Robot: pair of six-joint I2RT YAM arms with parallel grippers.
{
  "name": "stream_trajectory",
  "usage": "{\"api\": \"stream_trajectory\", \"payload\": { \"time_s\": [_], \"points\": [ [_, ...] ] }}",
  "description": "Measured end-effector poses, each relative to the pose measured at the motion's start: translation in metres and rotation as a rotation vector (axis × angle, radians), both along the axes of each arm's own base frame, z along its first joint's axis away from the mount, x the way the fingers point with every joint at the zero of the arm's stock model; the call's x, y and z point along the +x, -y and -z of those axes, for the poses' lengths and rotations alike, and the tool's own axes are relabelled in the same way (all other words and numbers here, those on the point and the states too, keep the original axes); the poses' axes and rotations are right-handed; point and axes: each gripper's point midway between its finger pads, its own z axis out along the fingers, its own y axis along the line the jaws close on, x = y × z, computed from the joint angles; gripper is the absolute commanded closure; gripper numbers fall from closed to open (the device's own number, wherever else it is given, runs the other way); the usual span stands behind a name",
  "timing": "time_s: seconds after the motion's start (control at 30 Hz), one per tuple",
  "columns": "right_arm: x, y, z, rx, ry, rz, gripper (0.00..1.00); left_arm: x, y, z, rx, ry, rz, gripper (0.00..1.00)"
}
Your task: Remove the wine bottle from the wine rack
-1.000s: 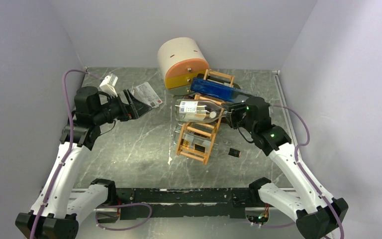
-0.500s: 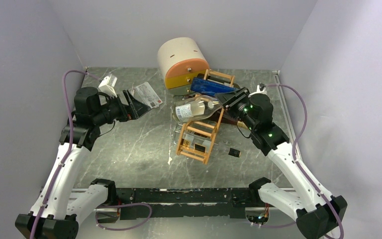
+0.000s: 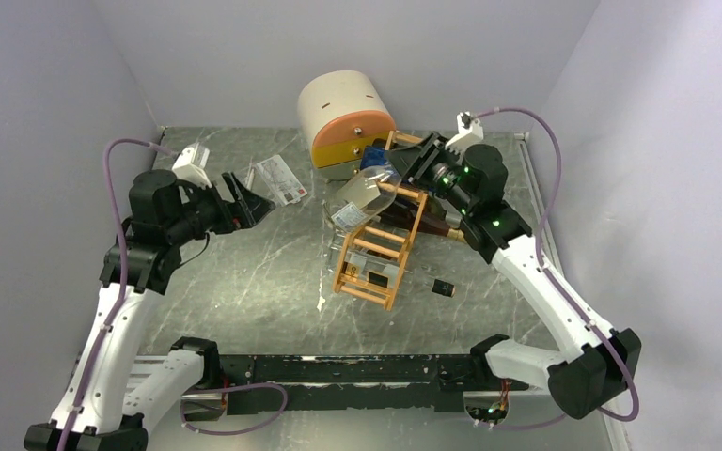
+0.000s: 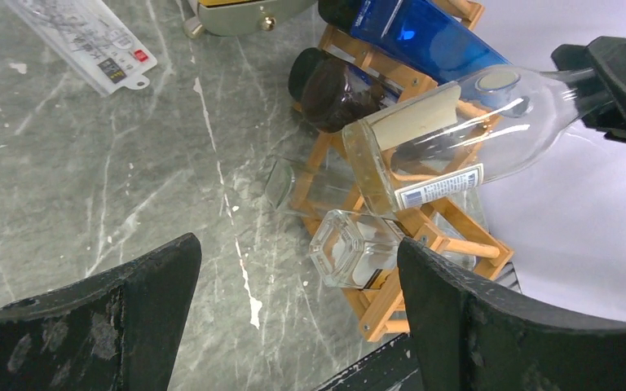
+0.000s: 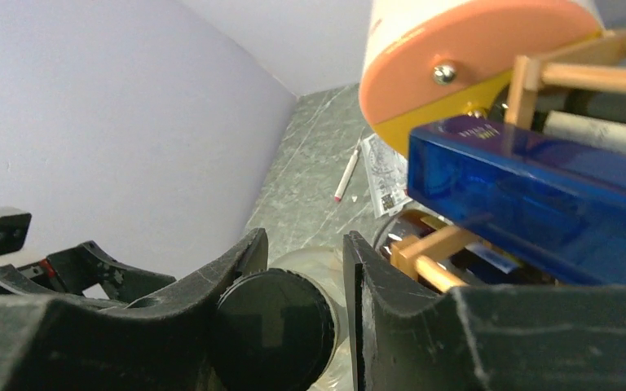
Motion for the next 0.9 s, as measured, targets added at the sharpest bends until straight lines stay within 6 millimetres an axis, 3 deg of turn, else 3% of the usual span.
{"api": "stream_trajectory", "payload": {
  "time_s": [0.23, 0.4, 0.5, 0.67, 0.9],
  "points": [
    [-0.003, -0.036, -0.037, -0.077, 0.148, -0.126, 1.0, -0.008, -0.009, -0.007, 0.012, 0.033, -0.049, 0.07],
    [-0.02, -0.075, -0.069, -0.088, 0.263, -0.234, 1.0, -0.011, -0.015, -0.009, 0.02, 0.042, -0.083, 0.07],
    [-0.031, -0.099, -0.078, -0.09, 0.315, -0.299, 1.0, -0.013, -0.021, -0.01, 0.03, 0.04, -0.11, 0.07],
    [-0.046, -0.148, -0.072, -0.134, 0.37, -0.406, 1.0, -0.016, -0.033, -0.021, 0.048, 0.069, -0.176, 0.07],
    [-0.049, -0.214, -0.032, -0.243, 0.426, -0.515, 1.0, -0.035, -0.059, -0.04, 0.073, 0.14, -0.307, 0.07]
  ]
}}
